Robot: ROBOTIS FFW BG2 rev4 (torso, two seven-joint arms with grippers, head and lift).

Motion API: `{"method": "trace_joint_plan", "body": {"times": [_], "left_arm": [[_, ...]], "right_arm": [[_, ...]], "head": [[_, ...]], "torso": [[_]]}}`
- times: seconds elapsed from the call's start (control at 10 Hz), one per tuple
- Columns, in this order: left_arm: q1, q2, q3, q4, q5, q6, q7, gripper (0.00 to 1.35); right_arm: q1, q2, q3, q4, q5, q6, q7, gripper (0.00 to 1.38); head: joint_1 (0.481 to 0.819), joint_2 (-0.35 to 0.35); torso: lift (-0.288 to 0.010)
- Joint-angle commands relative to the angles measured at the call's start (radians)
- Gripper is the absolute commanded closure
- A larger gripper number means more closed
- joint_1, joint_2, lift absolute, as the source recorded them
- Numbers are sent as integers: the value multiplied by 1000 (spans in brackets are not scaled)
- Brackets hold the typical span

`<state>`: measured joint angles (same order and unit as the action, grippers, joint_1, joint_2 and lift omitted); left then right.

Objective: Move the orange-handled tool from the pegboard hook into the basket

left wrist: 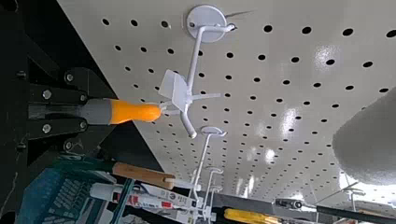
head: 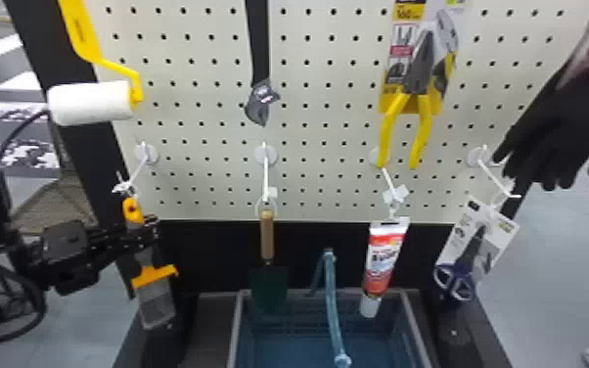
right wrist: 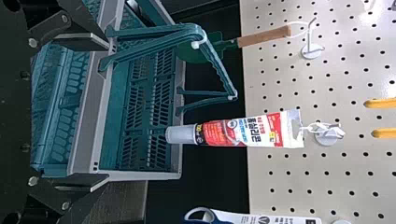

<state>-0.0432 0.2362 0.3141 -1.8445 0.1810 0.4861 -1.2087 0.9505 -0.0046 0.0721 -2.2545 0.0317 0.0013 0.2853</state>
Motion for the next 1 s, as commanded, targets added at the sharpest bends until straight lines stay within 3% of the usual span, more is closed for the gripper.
{"method": "trace_joint_plan", "body": {"times": [0.0, 0.7, 0.9], "left_arm": [[1, 0, 0, 0, 0, 0, 0, 1168], [7, -2, 2, -12, 5, 5, 5, 1168], [39, -3, 8, -81, 6, 37, 32, 1168]], "right_arm": [[-1, 2, 0, 2, -1, 0, 0, 285], [1, 3, 0, 5, -1, 0, 0, 285], [-1, 3, 0, 5, -1, 0, 0, 285]], "head": [[549, 0], [549, 0], [549, 0]], "torso": [[-100], [-100], [-100]]}}
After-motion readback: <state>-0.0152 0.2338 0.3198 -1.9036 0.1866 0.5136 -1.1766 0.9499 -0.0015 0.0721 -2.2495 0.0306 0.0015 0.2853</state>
